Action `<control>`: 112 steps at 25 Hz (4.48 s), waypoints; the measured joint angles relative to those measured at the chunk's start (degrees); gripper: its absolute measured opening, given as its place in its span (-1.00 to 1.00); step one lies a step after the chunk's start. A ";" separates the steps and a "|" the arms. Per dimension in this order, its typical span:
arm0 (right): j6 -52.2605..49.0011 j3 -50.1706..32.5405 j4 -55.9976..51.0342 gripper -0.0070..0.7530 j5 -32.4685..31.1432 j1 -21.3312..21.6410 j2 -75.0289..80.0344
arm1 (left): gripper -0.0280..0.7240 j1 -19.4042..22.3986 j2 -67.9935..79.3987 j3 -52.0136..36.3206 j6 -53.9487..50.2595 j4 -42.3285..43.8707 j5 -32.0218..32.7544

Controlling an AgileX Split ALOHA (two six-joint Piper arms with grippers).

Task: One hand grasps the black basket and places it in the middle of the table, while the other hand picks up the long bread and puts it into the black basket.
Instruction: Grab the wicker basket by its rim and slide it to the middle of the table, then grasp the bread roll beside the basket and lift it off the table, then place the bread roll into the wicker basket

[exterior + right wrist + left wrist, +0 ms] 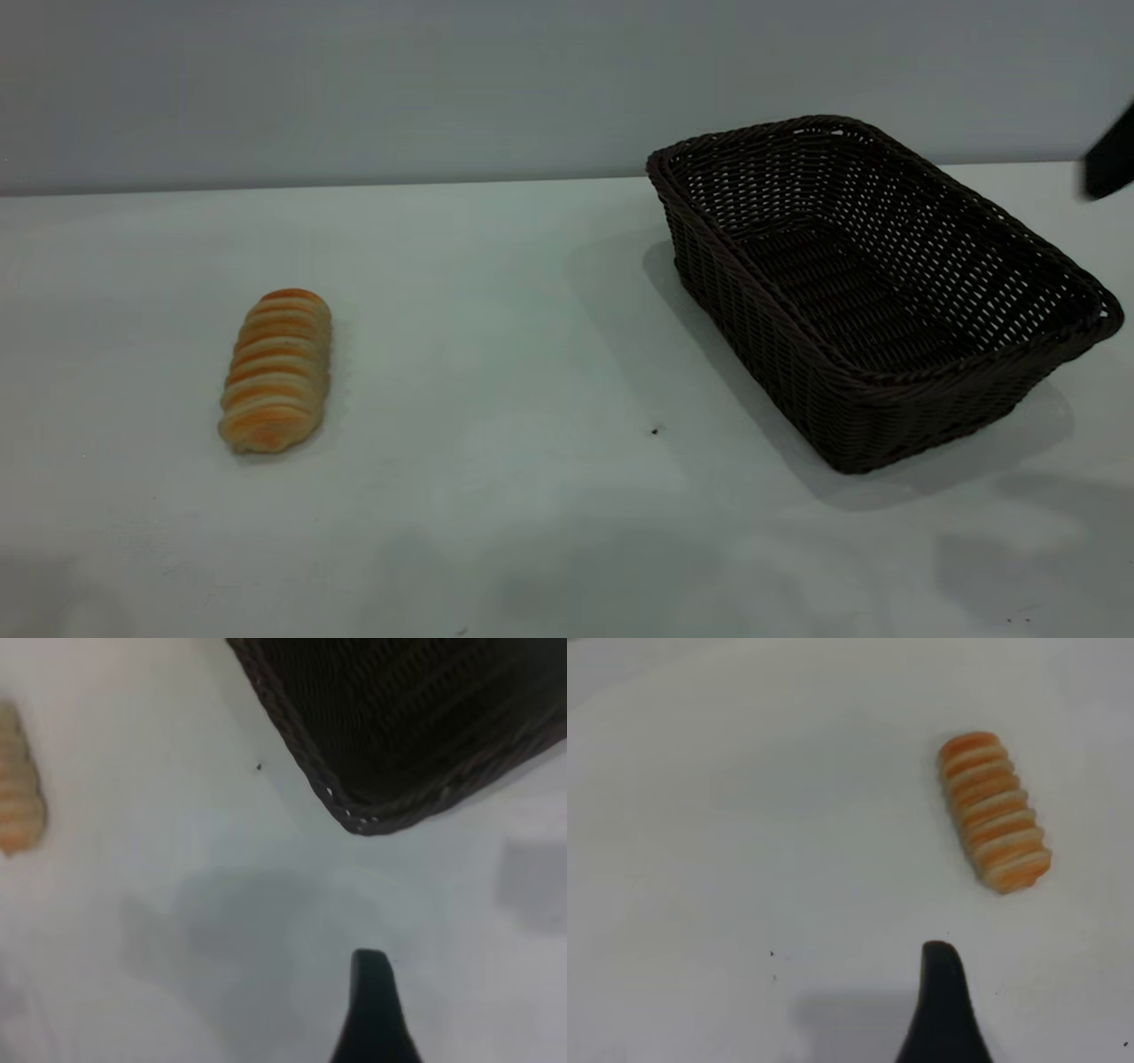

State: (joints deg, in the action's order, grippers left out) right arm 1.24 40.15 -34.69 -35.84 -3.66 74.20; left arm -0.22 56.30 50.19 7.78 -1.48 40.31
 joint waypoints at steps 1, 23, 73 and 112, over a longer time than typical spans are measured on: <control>0.00 0.00 -2.03 0.54 1.41 0.00 2.81 | 0.59 0.00 0.55 0.00 0.04 0.00 -0.35; 10.71 3.99 -43.00 0.49 17.95 0.00 38.23 | 0.57 0.00 1.24 0.00 0.13 0.00 -3.16; 19.04 52.62 8.46 0.37 -17.49 -4.70 51.10 | 0.57 -2.93 38.76 2.80 1.73 -13.43 -19.71; 14.24 -11.13 25.95 0.23 -32.03 -3.80 -50.24 | -0.73 -15.39 48.54 20.88 19.55 -7.28 -20.19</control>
State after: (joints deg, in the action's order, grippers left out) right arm 15.48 29.02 -8.74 -67.86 -7.46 23.96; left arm -15.61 104.84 71.07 27.33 -8.76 20.12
